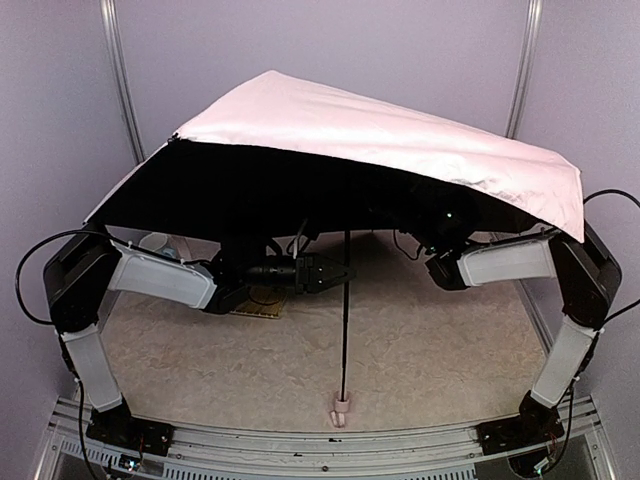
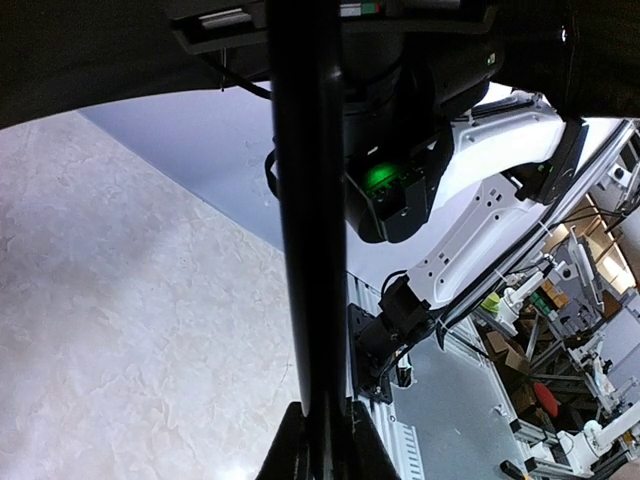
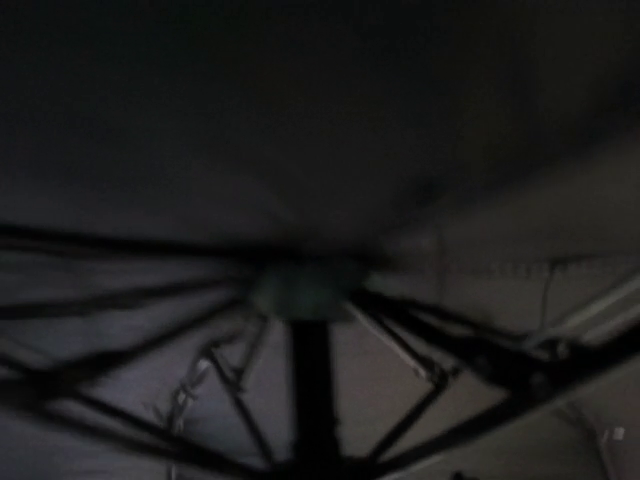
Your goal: Put away the umbrella
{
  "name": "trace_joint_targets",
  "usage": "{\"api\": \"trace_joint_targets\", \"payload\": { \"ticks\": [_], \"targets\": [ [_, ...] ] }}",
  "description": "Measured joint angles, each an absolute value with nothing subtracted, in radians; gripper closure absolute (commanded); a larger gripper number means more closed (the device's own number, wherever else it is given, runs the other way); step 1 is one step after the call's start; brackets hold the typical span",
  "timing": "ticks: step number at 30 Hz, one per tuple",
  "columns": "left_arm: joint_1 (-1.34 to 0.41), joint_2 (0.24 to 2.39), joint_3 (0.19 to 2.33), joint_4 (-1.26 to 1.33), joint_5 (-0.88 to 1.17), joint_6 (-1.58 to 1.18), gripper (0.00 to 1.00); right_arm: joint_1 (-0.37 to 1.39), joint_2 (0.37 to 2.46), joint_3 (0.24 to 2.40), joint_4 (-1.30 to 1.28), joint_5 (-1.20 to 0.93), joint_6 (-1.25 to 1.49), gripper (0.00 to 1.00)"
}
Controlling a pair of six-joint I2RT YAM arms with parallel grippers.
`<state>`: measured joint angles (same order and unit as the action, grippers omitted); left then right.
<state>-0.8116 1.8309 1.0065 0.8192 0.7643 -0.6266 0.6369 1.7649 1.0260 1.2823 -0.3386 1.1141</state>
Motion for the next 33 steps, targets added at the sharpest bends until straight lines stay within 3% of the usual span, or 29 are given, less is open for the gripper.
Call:
{"api": "trace_joint_targets", "payload": {
  "ticks": [14,19,23,31,33],
  "targets": [
    [-0.767,1.847,1.262,0.591,0.895,-0.632,1.0,0.601,1.719,1.087,1.155,-0.32,1.06,0.45],
    [-0.768,1.874,1.267,0.516,0.889,-0.602,1.0,0.6,1.721,1.091,1.175,-0.334,1.063,0.52],
    [-0.775,1.886,1.275,0.501,0.877,-0.57,1.0,0.599,1.753,1.122,1.189,-0.356,1.079,0.65],
    [-0.783,1.886,1.284,0.491,0.859,-0.543,1.0,0.599,1.761,1.125,1.21,-0.354,1.105,0.67],
    [-0.784,1.887,1.285,0.487,0.856,-0.535,1.0,0.599,1.761,1.125,1.21,-0.354,1.106,0.71]
  ]
}}
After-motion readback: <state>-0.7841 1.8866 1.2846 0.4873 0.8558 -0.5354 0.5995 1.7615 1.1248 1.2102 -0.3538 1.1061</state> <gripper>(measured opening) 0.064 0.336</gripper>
